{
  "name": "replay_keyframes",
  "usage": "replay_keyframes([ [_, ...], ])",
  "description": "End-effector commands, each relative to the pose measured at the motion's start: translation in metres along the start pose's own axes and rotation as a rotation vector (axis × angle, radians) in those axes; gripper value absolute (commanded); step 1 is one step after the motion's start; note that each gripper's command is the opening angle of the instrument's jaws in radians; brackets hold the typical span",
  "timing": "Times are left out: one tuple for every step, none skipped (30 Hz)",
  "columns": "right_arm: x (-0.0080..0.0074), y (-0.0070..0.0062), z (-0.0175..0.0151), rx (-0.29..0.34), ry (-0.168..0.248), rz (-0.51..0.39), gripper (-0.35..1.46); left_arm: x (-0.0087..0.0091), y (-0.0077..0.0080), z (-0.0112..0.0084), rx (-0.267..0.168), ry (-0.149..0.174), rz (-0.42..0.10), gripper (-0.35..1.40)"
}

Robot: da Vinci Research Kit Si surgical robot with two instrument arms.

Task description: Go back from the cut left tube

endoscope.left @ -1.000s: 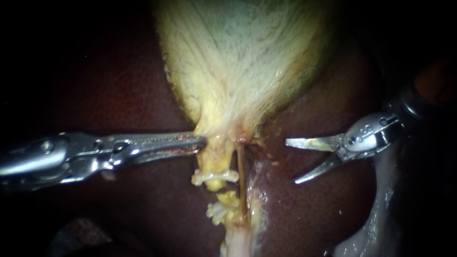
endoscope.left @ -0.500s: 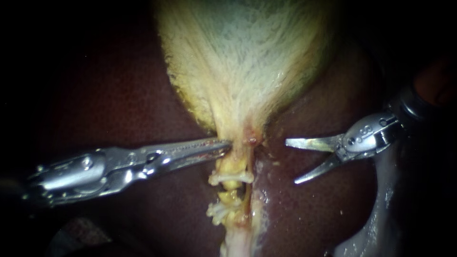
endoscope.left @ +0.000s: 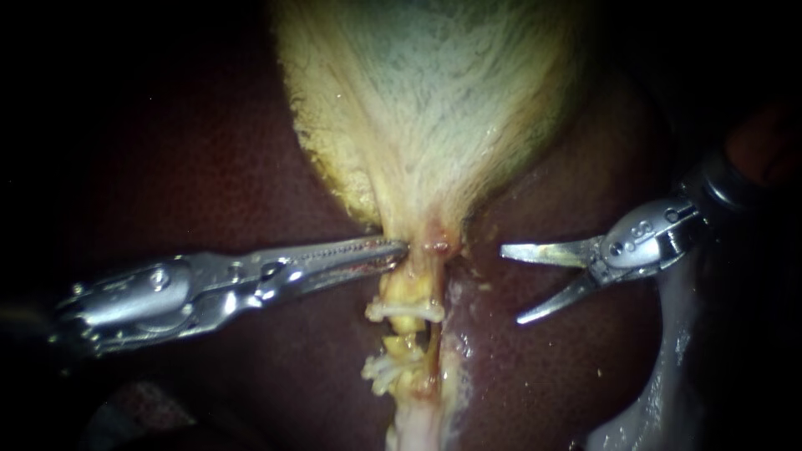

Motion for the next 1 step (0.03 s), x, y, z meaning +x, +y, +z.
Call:
replay_keyframes([
  [0.0,0.0,0.0,0.0,0.0,-0.003,1.43,0.0,0.0,0.0,0.0,0.0,0.0,0.0],
])
